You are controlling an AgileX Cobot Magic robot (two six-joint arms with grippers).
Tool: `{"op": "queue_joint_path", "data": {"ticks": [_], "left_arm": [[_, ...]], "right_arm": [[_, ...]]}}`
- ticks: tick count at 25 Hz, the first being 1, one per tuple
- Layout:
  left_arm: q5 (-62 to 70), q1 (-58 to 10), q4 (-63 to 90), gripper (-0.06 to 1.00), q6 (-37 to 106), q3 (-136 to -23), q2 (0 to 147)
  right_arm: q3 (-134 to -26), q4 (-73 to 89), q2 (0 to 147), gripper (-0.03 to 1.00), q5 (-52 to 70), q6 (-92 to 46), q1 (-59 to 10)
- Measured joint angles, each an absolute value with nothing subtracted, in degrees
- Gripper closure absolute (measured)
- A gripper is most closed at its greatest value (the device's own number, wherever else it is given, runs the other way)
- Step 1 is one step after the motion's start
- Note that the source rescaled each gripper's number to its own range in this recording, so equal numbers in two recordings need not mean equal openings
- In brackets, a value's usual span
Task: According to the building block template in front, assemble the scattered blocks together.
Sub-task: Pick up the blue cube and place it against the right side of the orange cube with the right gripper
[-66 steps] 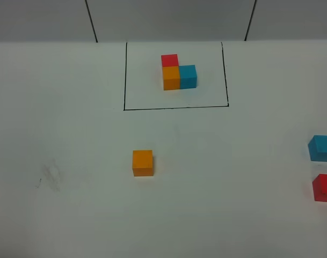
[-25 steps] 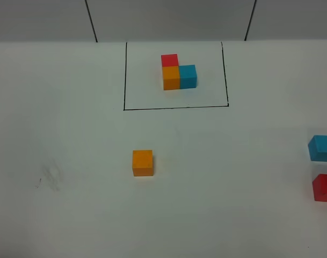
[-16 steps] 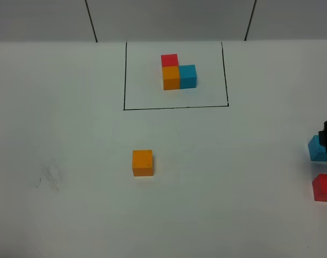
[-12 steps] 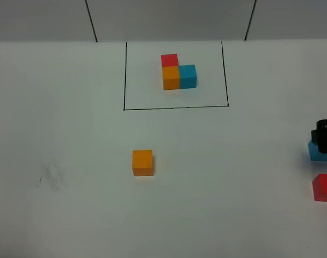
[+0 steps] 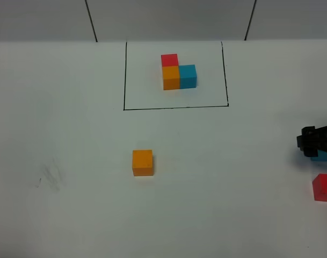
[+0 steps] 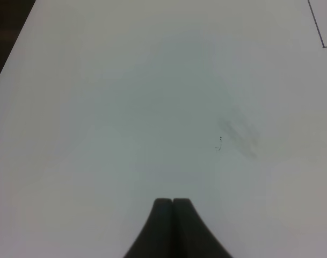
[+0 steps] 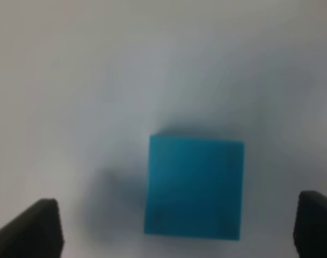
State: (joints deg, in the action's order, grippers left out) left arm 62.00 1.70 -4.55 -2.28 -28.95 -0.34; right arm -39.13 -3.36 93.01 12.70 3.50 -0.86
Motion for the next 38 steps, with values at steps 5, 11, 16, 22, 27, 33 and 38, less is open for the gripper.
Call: {"op": "queue_joint_path", "data": {"ticks": [5, 11, 16, 22, 27, 33, 38], "left_arm": [[62.00, 1.70, -4.55, 0.94, -2.28, -28.95, -0.34], [62.00, 1.70, -4.55, 0.94, -2.28, -28.95, -0.34], [62.00, 1.70, -4.55, 0.94, -2.28, -28.95, -0.34], [62.00, 1.70, -4.55, 0.94, -2.28, -28.95, -0.34], [62.00, 1.70, -4.55, 0.94, -2.28, -28.95, -0.34], [62.00, 1.70, -4.55, 0.94, -2.28, -28.95, -0.34], [62.00, 1.70, -4.55, 0.94, -2.28, -28.95, -0.34]], "right_arm": [[-40.75, -3.51, 96.84, 0.11, 11.48, 3.46, -0.86], [-40.95, -3.58, 100.41, 0.13, 10.76, 3.43, -0.86], [-41.00, -3.58, 101.48, 0.25, 8.80, 3.43, -0.86], [-41.17, -3.55, 103.67, 0.53, 7.49, 3.45, -0.86], [-41.47, -3.54, 104.20, 0.54, 6.39, 3.40, -0.86], [-41.47, -3.54, 104.28, 0.54, 6.01, 1.37, -0.86], [-41.27, -3.58, 101.46, 0.54, 9.46, 0.00, -1.46]]}}
